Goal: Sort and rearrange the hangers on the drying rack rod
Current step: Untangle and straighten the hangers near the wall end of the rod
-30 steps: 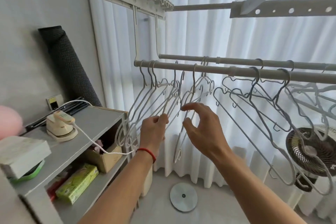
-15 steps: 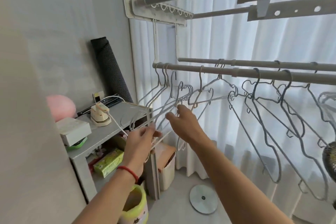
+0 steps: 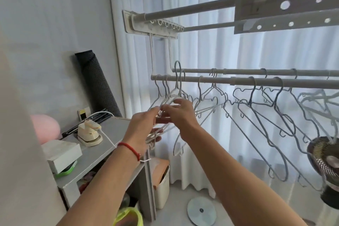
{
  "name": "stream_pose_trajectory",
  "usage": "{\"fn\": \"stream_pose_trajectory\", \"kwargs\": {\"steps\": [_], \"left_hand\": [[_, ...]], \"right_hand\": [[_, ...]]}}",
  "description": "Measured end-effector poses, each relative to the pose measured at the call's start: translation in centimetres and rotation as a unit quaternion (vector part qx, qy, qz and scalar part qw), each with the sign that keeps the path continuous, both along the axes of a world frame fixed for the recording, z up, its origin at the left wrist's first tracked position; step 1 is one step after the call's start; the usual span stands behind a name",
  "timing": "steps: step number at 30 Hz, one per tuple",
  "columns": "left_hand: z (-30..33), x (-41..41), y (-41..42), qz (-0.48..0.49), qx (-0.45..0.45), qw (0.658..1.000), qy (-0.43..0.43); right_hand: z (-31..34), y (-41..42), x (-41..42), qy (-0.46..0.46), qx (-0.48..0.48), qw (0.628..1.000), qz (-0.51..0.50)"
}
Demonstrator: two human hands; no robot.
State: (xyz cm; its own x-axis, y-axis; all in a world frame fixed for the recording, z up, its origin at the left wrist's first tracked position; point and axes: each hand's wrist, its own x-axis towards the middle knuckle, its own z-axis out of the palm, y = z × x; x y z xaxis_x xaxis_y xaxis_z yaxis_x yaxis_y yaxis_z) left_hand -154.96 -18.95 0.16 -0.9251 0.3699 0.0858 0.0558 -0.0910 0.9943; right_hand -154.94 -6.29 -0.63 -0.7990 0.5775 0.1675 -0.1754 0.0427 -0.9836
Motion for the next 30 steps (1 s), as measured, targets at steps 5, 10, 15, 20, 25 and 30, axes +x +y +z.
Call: {"fn": "stream_pose_trajectory", "kwargs": {"steps": [5, 10, 15, 20, 25, 30], "left_hand": [[-1.0, -2.3, 0.3, -0.03, -0.004, 0.999, -0.012], [-1.7, -3.7, 0.3, -0.04, -0.017, 0.999, 0.019], [-1.3, -4.6, 0.3, -0.059, -0.029, 0.997, 0.036], [-1.6, -5.7, 1.0, -0.056, -0.07, 0.996, 0.018], [-3.9, -5.9, 1.2, -0.016, -0.079, 0.996, 0.043], [-4.6, -6.5, 1.5, -0.018, -0.136, 0.986, 0.097]], "right_hand": [[-0.7, -0.5, -1.8, 0.001, -0.013, 0.999, -0.035], [-1.1, -1.0, -2.5, 0.026, -0.013, 0.999, -0.037], [-0.6, -0.9, -3.0, 0.045, -0.016, 0.997, -0.053], [-1.3, -0.2, -3.6, -0.006, -0.001, 0.997, -0.083], [-2.9, 0.1, -3.2, -0.023, 0.047, 0.991, -0.126], [-3.7, 0.7, -2.4, -0.061, 0.144, 0.974, -0.165]]}}
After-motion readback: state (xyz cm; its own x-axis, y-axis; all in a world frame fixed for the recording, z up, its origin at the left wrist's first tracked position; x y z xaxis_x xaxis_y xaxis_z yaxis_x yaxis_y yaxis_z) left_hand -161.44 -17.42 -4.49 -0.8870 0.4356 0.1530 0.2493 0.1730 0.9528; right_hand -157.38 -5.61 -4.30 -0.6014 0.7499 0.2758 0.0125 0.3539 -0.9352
